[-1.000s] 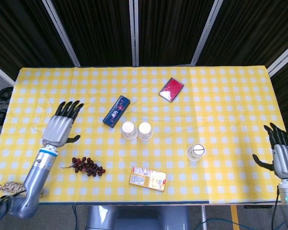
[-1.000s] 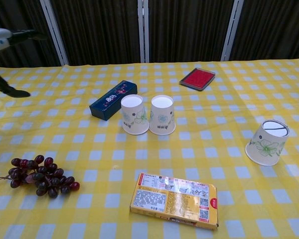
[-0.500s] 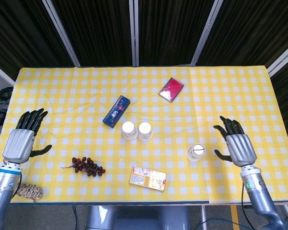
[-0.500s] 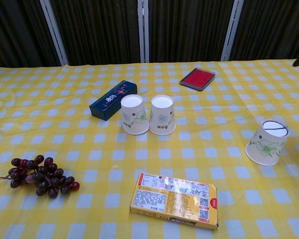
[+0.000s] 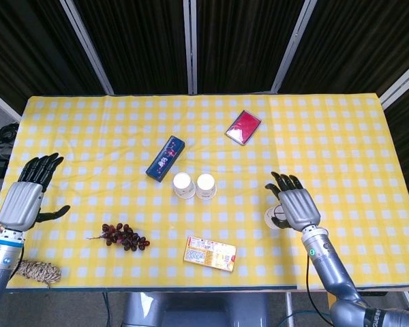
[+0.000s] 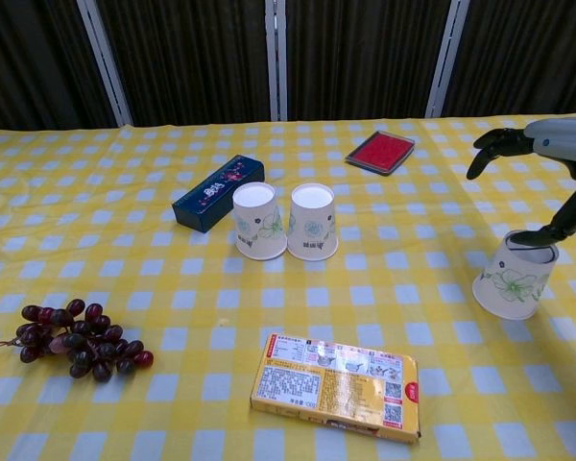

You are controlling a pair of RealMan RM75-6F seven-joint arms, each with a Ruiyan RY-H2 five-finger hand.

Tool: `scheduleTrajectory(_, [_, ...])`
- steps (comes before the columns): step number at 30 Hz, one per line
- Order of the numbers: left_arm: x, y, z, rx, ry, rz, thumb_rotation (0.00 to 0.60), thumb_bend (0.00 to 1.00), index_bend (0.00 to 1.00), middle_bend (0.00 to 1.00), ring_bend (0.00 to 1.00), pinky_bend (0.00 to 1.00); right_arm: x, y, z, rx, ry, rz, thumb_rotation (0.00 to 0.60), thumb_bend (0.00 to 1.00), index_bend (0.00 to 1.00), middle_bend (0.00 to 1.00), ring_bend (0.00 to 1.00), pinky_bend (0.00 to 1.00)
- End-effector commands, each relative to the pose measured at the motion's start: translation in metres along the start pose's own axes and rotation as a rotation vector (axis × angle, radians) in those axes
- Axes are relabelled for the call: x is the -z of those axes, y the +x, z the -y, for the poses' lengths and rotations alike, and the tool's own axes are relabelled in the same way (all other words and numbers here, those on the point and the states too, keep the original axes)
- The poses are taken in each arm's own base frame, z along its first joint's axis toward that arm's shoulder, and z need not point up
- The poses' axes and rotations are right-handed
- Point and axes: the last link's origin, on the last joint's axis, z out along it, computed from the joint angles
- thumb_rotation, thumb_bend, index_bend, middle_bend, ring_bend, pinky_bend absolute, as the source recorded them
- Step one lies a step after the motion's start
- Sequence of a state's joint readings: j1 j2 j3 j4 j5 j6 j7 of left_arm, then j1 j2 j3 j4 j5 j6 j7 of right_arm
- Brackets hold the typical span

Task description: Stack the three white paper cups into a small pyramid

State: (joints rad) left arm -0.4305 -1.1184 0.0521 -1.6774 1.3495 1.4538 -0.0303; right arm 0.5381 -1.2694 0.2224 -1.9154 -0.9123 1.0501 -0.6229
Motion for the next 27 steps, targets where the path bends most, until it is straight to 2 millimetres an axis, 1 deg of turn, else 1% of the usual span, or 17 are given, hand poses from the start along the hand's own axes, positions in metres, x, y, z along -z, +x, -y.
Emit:
scheduleTrajectory(1, [0.000,-0.001,-0.001,-0.001,-0.002,0.005,0.600,0.18,0.00,0.00,0.00,0.00,0.000,-0.002,0.004,0.005,-0.001,0.023,0.600,0.16,0.27,0.00,0.00,0.00])
scheduleTrajectory(9, [-0.001,-0.002,-0.002,-0.002,-0.005,0.010,0.600,0.18,0.00,0.00,0.00,0.00,-0.001,-0.008,0.003,0.014,-0.034,0.060,0.600,0.15,0.28,0.00,0.00,0.00])
scheduleTrajectory(16, [-0.002,-0.002,-0.002,0.001,-0.006,0.012,0.600,0.18,0.00,0.00,0.00,0.00,-0.001,-0.014,-0.004,0.034,-0.068,0.085,0.600,0.15,0.25,0.00,0.00,0.00])
scheduleTrajectory(27, [-0.001,-0.004,-0.003,0.003,-0.012,0.021,0.600,0.18,0.00,0.00,0.00,0.00,0.000,-0.024,-0.016,0.039,-0.122,0.100,0.600,0.15,0.33,0.00,0.00,0.00])
